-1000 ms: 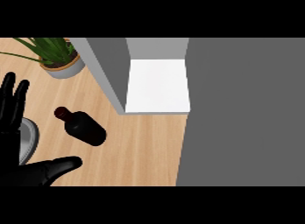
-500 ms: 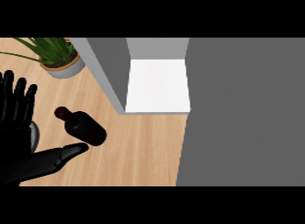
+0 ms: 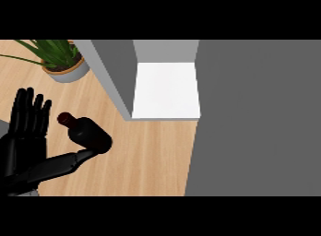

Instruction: Pick up the wine, place it into the cabinet and close the cabinet

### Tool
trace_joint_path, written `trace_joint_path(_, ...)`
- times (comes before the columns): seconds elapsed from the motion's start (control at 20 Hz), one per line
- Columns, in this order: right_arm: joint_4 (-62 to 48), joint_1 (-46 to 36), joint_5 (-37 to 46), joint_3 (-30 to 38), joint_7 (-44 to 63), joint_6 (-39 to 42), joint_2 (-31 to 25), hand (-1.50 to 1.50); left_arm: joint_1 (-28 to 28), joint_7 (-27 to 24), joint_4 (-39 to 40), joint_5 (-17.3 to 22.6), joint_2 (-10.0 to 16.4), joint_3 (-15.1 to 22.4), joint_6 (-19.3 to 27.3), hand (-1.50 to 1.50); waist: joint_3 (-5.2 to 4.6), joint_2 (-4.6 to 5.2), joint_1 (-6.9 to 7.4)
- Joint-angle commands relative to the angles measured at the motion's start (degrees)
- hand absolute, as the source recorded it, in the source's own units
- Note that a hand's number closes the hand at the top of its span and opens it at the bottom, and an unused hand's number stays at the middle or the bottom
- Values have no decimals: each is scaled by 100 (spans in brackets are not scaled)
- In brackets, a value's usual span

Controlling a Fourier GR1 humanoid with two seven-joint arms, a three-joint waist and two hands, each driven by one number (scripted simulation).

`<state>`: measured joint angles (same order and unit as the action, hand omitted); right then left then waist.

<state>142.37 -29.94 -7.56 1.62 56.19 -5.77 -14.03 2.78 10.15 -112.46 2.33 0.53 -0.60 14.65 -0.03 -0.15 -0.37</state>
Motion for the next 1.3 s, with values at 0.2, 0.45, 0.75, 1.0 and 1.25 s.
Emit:
trace_joint_path(0.2, 726, -276, -115, -236, 686, -305, 37, -150, 336, -1092, 964, 343, -47, -256, -238, -150, -3, -2, 14)
trace_joint_path(0.45, 428, -530, -329, 62, 641, -314, -39, -150, 437, -1453, 1305, 534, 68, -383, -563, -150, -2, 0, 27)
trace_joint_path(0.75, 1012, 394, -292, -68, 346, -81, 111, -150, 564, -2058, 2042, 717, 62, -448, -763, -150, 3, 4, -4)
trace_joint_path(1.0, 388, -862, -81, -147, 832, -481, -61, -150, 455, -2827, 3032, 753, -49, -309, -699, -150, -7, -1, 8)
trace_joint_path(1.25, 749, -241, -477, 118, 611, -255, -44, -150, 181, -3097, 3609, 933, 45, -643, -1000, -150, 1, 2, -5)
